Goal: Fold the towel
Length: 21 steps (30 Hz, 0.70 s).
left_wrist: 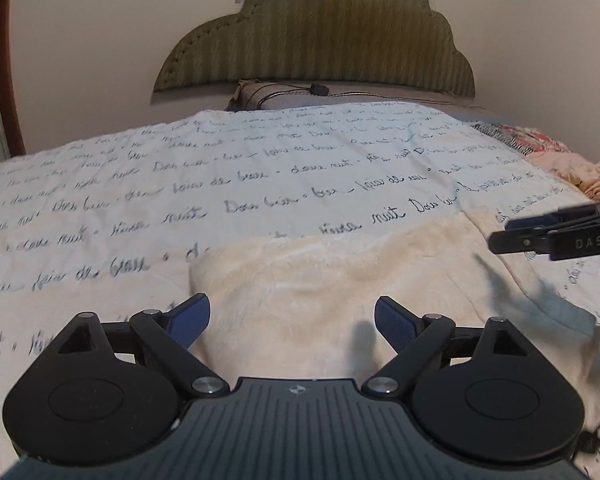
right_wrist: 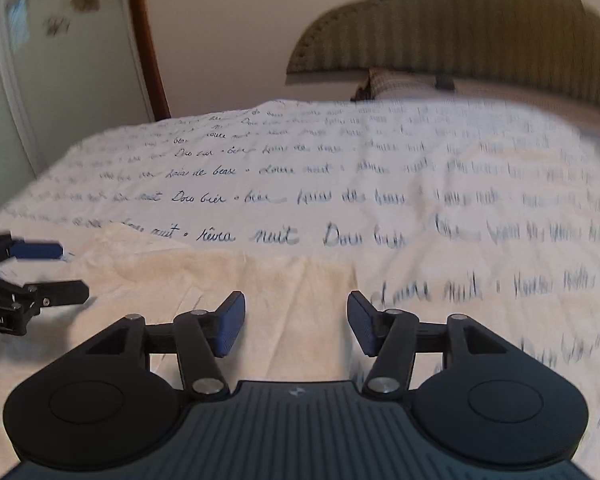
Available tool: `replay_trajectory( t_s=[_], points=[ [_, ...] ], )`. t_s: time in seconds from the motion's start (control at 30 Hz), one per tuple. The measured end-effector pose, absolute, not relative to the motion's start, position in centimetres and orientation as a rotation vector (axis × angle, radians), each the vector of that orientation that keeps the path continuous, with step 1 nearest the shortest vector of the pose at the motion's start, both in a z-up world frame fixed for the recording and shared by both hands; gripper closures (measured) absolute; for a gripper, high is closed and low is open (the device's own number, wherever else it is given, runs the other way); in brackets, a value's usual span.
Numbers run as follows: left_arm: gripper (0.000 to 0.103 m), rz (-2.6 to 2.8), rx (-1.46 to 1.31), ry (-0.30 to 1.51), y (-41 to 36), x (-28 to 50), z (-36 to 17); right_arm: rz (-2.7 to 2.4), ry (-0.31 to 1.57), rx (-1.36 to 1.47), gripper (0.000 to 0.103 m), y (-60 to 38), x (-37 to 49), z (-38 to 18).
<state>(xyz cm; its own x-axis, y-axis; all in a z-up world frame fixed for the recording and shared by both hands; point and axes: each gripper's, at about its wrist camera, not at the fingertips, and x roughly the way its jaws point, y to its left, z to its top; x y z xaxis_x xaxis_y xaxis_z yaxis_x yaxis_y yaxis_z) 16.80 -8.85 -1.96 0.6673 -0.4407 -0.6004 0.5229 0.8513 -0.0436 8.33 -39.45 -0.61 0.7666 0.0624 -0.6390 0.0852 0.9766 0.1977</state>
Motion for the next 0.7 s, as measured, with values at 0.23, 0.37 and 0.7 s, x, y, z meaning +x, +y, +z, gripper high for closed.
replay_trajectory(
  t_s=[0.23, 0.37, 0.7],
  points=[
    [0.010, -0.509, -0.043, 0.780, -4.4, 16.2, -3.4, 0.088, 0.775, 0.407, 0.047, -42.0, 5.6, -3.7],
    [0.005, -0.446, -0.080, 0.823, -4.3, 16.5, -4.2, 0.076, 0.780, 0.456, 0.027, -41.6, 5.5, -4.4],
    [0.000, -0.380, -0.045, 0.793, -5.4, 15.4, -5.0, 0.084, 0.647, 0.325, 0.000, -38.7, 3.4, -5.7]
  ],
)
